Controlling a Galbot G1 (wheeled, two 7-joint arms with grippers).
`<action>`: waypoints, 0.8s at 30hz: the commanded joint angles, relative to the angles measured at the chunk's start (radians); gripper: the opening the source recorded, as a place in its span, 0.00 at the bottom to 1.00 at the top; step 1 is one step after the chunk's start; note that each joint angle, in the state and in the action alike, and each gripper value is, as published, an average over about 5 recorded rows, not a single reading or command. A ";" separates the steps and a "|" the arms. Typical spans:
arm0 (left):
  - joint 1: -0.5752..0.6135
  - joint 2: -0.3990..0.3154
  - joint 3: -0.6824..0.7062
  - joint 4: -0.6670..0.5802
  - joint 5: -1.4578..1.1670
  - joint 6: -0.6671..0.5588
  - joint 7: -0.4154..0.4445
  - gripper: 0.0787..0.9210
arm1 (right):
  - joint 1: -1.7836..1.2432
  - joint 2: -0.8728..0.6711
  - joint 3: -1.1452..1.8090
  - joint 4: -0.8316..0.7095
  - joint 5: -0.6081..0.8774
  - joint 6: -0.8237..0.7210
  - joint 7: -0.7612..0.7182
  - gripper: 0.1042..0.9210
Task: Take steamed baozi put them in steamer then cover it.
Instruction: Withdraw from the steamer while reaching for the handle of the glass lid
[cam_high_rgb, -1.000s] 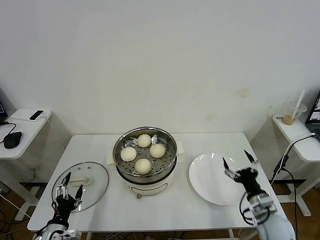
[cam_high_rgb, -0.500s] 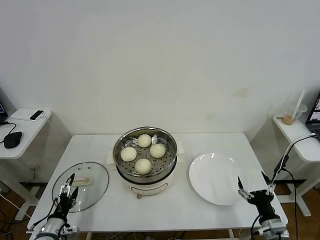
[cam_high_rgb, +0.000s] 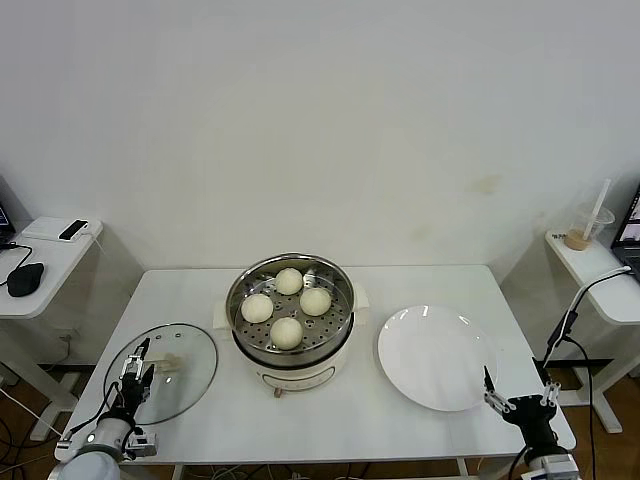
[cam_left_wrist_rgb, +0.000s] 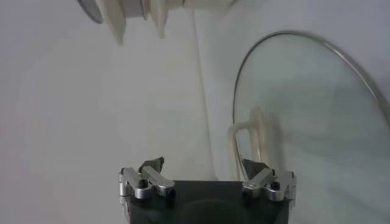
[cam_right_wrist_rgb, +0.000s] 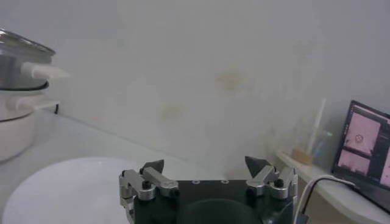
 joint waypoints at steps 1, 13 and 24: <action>-0.090 0.006 0.013 0.084 0.015 -0.002 -0.001 0.88 | -0.017 0.011 0.011 0.000 -0.007 0.005 0.001 0.88; -0.152 0.002 0.035 0.144 0.000 -0.006 0.005 0.88 | -0.020 0.016 0.009 -0.007 -0.013 0.010 -0.001 0.88; -0.162 -0.007 0.036 0.166 -0.010 -0.016 -0.006 0.84 | -0.019 0.016 0.005 -0.012 -0.016 0.012 -0.002 0.88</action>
